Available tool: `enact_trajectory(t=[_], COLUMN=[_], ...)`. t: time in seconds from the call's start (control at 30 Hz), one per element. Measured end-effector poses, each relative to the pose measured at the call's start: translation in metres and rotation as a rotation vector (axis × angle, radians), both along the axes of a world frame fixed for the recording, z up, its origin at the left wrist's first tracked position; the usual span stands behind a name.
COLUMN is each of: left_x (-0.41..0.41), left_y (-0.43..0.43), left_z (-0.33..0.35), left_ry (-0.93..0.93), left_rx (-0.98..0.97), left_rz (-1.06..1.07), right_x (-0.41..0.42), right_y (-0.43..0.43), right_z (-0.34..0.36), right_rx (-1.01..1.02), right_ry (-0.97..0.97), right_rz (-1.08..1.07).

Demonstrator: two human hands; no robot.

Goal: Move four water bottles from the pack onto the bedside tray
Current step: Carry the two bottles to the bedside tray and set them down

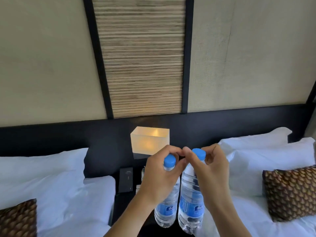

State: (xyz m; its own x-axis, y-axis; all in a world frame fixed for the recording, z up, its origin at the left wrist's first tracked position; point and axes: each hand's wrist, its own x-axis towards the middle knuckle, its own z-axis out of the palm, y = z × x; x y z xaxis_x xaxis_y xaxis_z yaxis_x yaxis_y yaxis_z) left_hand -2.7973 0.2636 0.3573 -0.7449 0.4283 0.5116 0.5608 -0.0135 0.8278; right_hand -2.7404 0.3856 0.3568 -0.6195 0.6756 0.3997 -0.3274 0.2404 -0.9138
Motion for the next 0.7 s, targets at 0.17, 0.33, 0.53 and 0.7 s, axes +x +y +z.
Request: enact_trajectory(t=[0.17,0.33,0.53,0.7], left_x=[-0.158,-0.281,-0.375,-0.454], left_y=[0.079,0.168,0.265,0.314], left_z=[-0.072,-0.182,-0.344,-0.473], left_ry=[-0.023,-0.048,-0.011,0.060], left_rx=[0.012,-0.003,-0.050,0.023], left_rz=[-0.043,-0.081,0.005,0.054], right_x=[-0.159,-0.277,-0.378,-0.462], right_y=[0.078,0.166,0.261,0.310], right_z=[-0.067,-0.167,-0.322,-0.452], right_rx=[0.026,0.029,0.036,0.119], right_ry=[-0.060,-0.152,-0.197,-0.074], right_rz=[-0.037,-0.009,-0.034,0.017])
